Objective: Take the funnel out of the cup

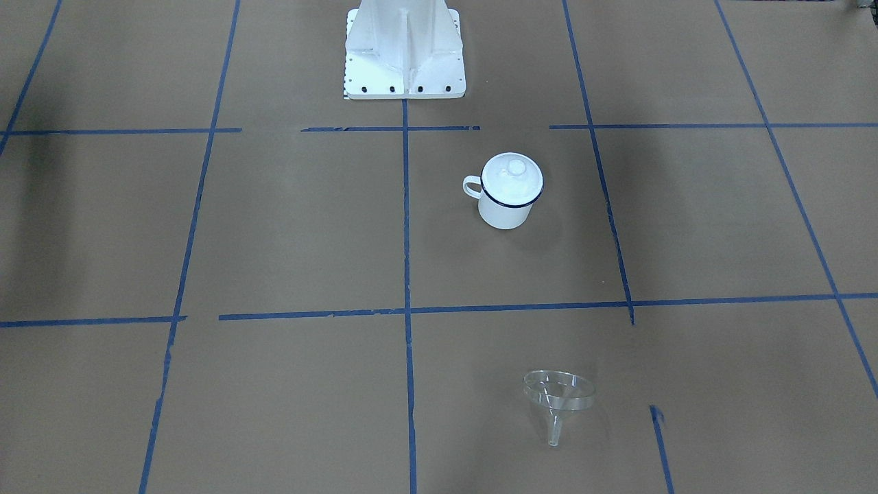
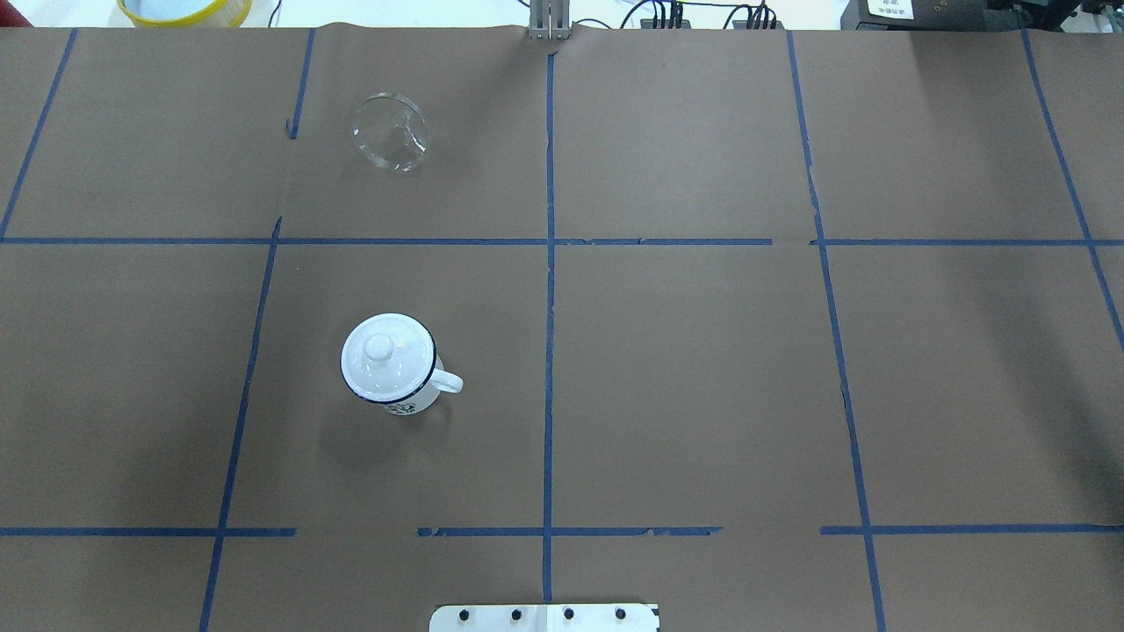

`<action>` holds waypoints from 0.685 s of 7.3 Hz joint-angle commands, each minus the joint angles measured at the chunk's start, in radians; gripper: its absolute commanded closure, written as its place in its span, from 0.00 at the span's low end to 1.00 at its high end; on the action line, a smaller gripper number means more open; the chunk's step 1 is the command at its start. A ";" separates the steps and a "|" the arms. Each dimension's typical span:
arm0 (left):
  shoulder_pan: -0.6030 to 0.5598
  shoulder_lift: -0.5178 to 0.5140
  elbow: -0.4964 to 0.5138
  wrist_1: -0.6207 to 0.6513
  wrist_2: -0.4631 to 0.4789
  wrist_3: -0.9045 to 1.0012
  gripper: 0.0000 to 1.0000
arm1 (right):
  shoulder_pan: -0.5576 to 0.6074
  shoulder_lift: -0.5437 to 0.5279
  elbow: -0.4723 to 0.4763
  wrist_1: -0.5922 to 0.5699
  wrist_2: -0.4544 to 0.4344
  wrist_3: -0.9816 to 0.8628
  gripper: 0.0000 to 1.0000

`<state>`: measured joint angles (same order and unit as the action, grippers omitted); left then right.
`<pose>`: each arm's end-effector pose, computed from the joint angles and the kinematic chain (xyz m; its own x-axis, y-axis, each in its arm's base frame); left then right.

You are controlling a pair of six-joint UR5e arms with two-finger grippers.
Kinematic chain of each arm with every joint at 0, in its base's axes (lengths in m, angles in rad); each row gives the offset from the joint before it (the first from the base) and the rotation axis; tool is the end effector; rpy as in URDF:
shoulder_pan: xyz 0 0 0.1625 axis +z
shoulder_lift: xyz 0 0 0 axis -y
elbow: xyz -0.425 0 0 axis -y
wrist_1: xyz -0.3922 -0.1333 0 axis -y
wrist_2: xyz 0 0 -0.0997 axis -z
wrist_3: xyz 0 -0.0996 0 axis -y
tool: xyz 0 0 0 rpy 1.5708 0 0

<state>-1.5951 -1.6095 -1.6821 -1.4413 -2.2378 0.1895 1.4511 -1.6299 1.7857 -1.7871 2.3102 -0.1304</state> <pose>-0.0839 -0.5036 0.6048 0.7763 0.1820 -0.6036 -0.1241 0.9828 0.1367 0.0111 -0.4620 0.6054 0.7167 -0.1762 0.6748 0.2142 0.9764 0.0275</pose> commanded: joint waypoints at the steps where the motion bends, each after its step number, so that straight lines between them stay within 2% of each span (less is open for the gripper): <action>1: -0.008 0.071 -0.008 -0.037 -0.051 -0.028 0.00 | 0.000 -0.001 0.001 0.000 0.000 0.000 0.00; 2: -0.008 0.069 -0.008 -0.036 -0.103 -0.033 0.00 | 0.000 -0.001 0.000 0.000 0.000 0.000 0.00; 5: -0.008 0.068 -0.042 -0.036 -0.097 -0.022 0.00 | 0.000 -0.001 0.001 0.000 0.000 0.000 0.00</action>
<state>-1.6023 -1.5423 -1.7079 -1.4775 -2.3334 0.1649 1.4512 -1.6302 1.7864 -1.7871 2.3102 -0.1304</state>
